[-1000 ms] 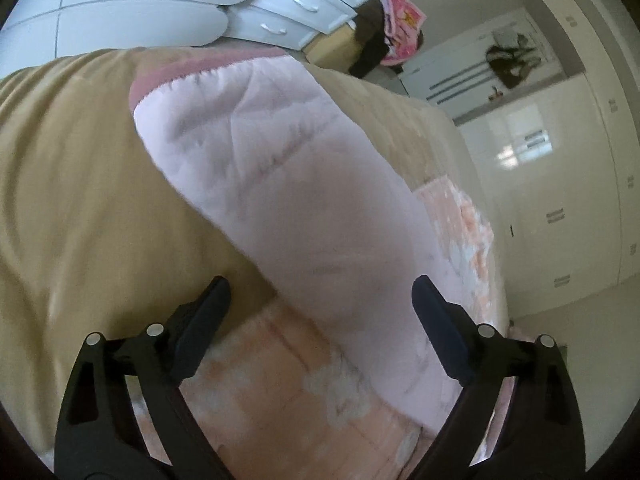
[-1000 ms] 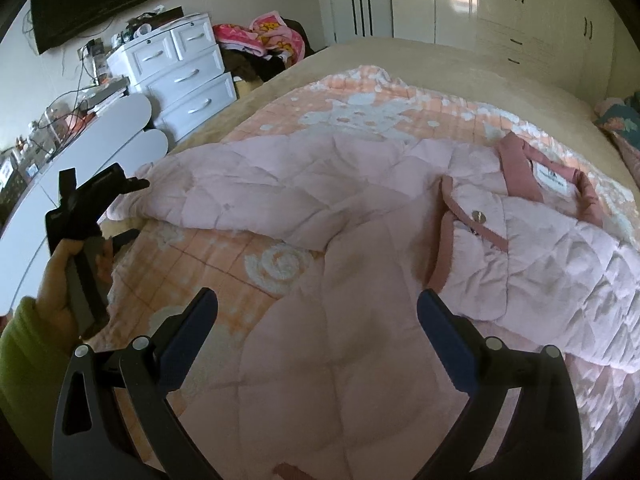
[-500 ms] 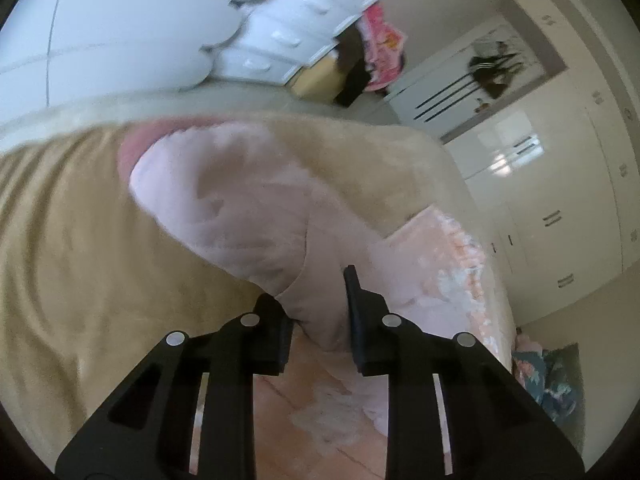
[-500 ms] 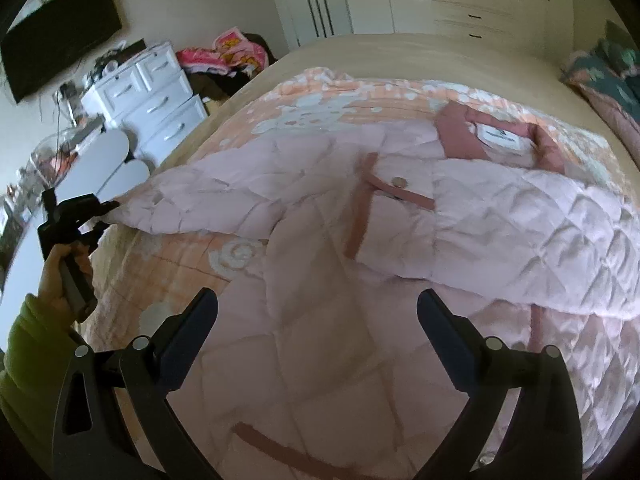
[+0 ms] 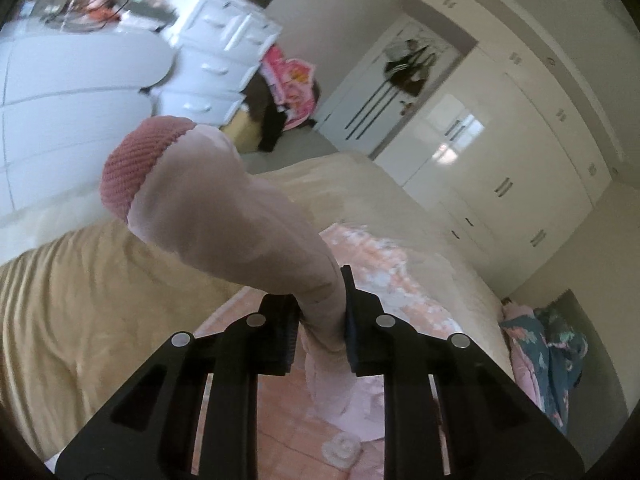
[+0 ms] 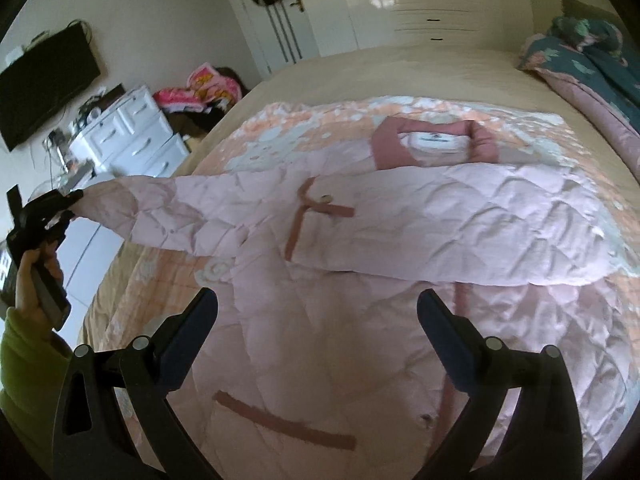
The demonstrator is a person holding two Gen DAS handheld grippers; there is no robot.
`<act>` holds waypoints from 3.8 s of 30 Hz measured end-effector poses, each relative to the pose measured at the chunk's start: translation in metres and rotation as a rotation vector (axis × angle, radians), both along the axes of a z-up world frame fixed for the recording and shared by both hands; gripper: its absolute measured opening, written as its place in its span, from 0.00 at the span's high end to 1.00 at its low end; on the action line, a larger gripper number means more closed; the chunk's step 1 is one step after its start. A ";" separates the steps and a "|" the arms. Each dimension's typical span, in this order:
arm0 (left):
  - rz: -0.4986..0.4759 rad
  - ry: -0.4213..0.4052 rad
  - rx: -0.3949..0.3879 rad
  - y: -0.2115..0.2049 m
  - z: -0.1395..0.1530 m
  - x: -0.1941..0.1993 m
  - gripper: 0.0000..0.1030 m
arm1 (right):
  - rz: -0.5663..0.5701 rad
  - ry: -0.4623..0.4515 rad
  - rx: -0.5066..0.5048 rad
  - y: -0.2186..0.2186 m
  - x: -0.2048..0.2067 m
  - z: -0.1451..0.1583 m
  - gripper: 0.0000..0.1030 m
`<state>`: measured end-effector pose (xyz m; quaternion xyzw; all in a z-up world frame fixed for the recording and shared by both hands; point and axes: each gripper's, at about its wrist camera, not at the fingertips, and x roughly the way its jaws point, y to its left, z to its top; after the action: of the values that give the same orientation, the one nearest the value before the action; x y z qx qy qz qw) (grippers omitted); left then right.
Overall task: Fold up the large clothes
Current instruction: 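Grasp the sleeve cuff with the left tool and lift it, then carry the held sleeve with the left tool across the jacket front, then lower the sleeve onto the jacket front and open the left tool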
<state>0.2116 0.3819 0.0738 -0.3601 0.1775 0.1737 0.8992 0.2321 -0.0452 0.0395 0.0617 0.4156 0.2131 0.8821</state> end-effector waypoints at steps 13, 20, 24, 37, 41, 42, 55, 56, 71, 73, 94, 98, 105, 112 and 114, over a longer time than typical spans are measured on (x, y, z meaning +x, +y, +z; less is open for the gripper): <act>-0.126 -0.039 0.109 -0.075 0.049 0.005 0.89 | -0.065 -0.050 0.071 -0.046 -0.023 0.032 0.04; -0.181 -0.048 0.153 -0.112 0.065 0.008 0.89 | -0.067 -0.040 0.097 -0.059 -0.033 0.040 0.04; -0.221 -0.039 0.176 -0.130 0.069 0.012 0.89 | -0.071 -0.044 0.104 -0.067 -0.041 0.042 0.04; -0.296 -0.032 0.250 -0.185 0.081 0.020 0.89 | -0.093 -0.070 0.146 -0.100 -0.051 0.055 0.04; -0.325 -0.031 0.257 -0.200 0.082 0.024 0.89 | -0.111 -0.073 0.161 -0.111 -0.052 0.056 0.04; -0.333 -0.033 0.260 -0.205 0.082 0.025 0.89 | -0.115 -0.073 0.163 -0.113 -0.052 0.056 0.04; -0.447 -0.054 0.306 -0.264 0.084 0.033 0.89 | -0.143 -0.063 0.199 -0.135 -0.054 0.047 0.04; -0.454 -0.055 0.308 -0.269 0.083 0.033 0.89 | -0.147 -0.060 0.203 -0.137 -0.054 0.046 0.04; -0.575 -0.039 0.322 -0.332 0.065 0.051 0.89 | -0.235 -0.029 0.252 -0.184 -0.050 0.028 0.04; -0.588 -0.034 0.317 -0.337 0.062 0.054 0.89 | -0.267 -0.045 0.208 -0.190 -0.050 0.026 0.04; -0.762 0.067 0.344 -0.402 0.011 0.073 0.88 | -0.407 -0.063 0.088 -0.240 -0.042 0.001 0.04; -0.785 0.087 0.345 -0.409 0.003 0.075 0.87 | -0.429 -0.060 0.085 -0.249 -0.041 -0.002 0.04; -0.867 0.118 0.378 -0.431 -0.012 0.076 0.83 | -0.452 -0.053 0.095 -0.262 -0.041 -0.006 0.04; -0.917 0.153 0.356 -0.445 -0.029 0.082 0.83 | -0.471 -0.045 0.105 -0.274 -0.039 -0.010 0.04; -0.925 0.165 0.360 -0.449 -0.035 0.082 0.83 | -0.476 -0.044 0.109 -0.277 -0.038 -0.011 0.04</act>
<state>0.2939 -0.0669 0.0389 -0.0680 0.3562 -0.1872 0.9129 0.1936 -0.3227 0.0280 0.2005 0.3581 0.0227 0.9116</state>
